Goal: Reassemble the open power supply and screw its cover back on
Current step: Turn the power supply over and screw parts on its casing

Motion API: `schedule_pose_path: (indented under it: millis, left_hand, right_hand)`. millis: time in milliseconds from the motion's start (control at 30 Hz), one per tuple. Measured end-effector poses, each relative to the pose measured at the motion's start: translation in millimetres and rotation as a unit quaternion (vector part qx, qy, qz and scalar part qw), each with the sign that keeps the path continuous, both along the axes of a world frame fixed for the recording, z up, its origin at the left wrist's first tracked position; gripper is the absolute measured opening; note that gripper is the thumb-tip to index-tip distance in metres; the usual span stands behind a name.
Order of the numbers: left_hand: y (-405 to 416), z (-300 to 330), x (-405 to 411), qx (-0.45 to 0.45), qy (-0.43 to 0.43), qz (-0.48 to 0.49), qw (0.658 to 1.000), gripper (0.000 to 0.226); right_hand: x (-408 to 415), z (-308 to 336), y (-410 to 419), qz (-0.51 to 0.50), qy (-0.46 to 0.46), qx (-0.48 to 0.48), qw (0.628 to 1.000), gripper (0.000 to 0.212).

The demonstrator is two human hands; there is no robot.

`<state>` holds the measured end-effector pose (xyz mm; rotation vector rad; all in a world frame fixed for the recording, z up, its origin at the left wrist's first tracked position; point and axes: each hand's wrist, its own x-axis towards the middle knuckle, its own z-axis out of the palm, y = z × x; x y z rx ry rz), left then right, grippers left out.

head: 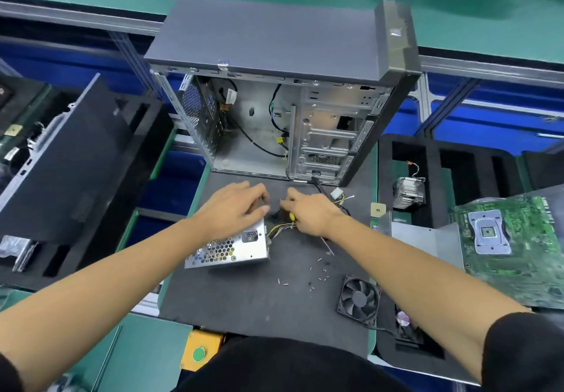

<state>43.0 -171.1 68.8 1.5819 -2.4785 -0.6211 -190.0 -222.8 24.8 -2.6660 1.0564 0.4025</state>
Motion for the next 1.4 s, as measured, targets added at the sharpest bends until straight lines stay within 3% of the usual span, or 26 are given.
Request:
schedule_pose_path:
  millis: [133, 233, 400, 500, 600, 733, 900, 1100, 1233, 1400]
  left_hand:
    - [1.9, 8.0, -23.2, -0.119, -0.008, -0.1, 0.988, 0.024]
    - [2.0, 15.7, -46.0, -0.15, -0.022, -0.154, 0.976, 0.021]
    - [-2.3, 26.3, -95.8, -0.136, -0.053, -0.186, 0.972, 0.022]
    - [-3.4, 29.6, -118.8, -0.073, -0.093, -0.19, 0.975, 0.022]
    - [0.1, 28.4, -129.6, -0.099, -0.122, -0.214, 0.964, 0.02]
    - [12.9, 6.8, -139.3, 0.043, -0.231, -0.162, 0.958, 0.022]
    - [23.9, -21.6, -159.2, 0.268, -0.219, -0.001, 0.938, 0.038]
    - [32.6, -29.7, -175.0, 0.339, -0.184, 0.132, 0.913, 0.063]
    - [34.4, -29.6, -184.0, 0.381, -0.2, 0.161, 0.888, 0.058]
    - [38.5, -17.6, -181.7, 0.364, -0.174, 0.162, 0.9, 0.042]
  right_hand:
    - [-16.1, 28.4, -10.4, -0.069, -0.155, 0.083, 0.982, 0.019]
    - [-26.8, 45.9, -10.3, -0.082, -0.217, 0.092, 0.968, 0.017]
    - [-53.7, 59.9, -9.5, -0.006, -0.131, -0.077, 0.988, 0.02]
    - [-75.9, 59.8, -3.4, -0.043, -0.083, -0.07, 0.993, 0.022]
    - [-91.8, 54.5, 2.3, -0.088, -0.084, -0.062, 0.991, 0.028]
    - [-103.5, 55.5, 6.3, -0.185, -0.143, -0.014, 0.972, 0.026]
    - [-108.0, 52.7, 18.9, -0.24, -0.207, -0.002, 0.949, 0.021]
    - [-110.5, 54.0, 33.9, -0.266, -0.247, -0.007, 0.932, 0.023]
    - [-111.5, 55.6, 42.1, -0.276, -0.257, -0.015, 0.926, 0.023]
    - [-109.4, 65.4, 48.8, -0.3, -0.292, -0.002, 0.908, 0.018]
